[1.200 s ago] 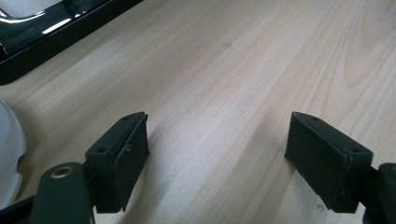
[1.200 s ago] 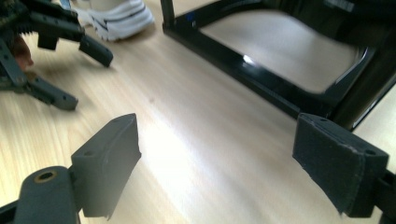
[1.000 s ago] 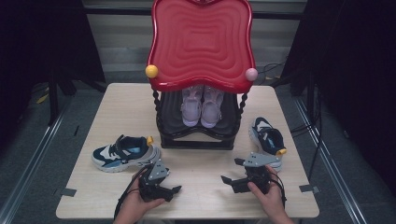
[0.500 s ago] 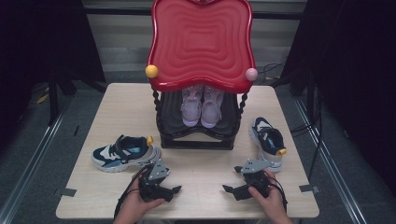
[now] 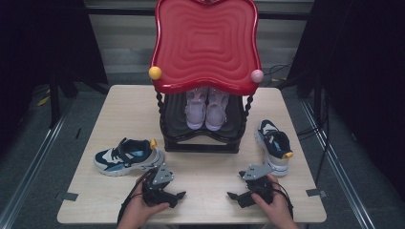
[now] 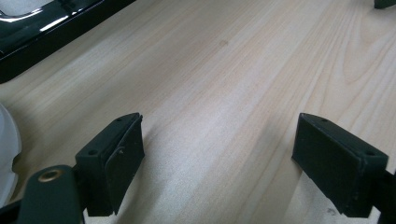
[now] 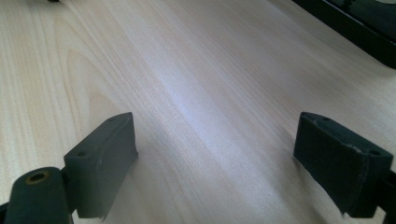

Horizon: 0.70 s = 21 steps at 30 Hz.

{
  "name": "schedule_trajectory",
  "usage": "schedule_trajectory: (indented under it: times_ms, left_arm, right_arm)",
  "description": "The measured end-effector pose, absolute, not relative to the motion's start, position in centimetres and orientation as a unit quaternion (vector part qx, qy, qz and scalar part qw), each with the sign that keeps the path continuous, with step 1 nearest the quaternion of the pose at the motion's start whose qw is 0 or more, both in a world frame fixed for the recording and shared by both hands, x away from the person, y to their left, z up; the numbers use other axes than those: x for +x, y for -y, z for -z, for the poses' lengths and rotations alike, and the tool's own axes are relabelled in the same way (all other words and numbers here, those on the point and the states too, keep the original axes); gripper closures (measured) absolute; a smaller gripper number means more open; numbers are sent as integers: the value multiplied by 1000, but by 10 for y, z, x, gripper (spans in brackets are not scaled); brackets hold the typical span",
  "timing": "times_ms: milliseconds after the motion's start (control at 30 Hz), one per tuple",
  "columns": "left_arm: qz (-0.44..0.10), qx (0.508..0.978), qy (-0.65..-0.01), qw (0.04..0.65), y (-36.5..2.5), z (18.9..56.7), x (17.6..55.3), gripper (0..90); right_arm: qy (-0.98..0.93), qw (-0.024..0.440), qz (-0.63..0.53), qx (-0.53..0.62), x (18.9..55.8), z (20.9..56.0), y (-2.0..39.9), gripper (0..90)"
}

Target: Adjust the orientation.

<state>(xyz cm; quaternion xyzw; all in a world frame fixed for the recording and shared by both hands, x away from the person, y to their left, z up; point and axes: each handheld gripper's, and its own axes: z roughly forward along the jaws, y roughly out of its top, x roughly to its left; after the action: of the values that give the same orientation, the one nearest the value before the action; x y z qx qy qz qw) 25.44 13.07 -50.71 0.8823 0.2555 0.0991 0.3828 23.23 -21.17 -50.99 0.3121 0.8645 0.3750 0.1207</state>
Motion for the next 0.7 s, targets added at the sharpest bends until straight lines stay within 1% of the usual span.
schedule_trajectory:
  times_ms: [200,300,533,700]
  left_arm:
    - [-99,880,-266,382,-132,507,253,163]
    - [-99,886,-275,359,-135,502,253,169]
    - [-79,888,-309,331,-150,488,254,269]
    - [-76,889,-326,311,-163,482,255,331]
  right_arm:
    - [-864,121,-375,312,232,510,212,124]
    - [-864,121,-375,312,232,510,212,124]
    - [-865,121,-375,310,233,510,212,122]
    - [-865,121,-375,310,233,510,212,122]
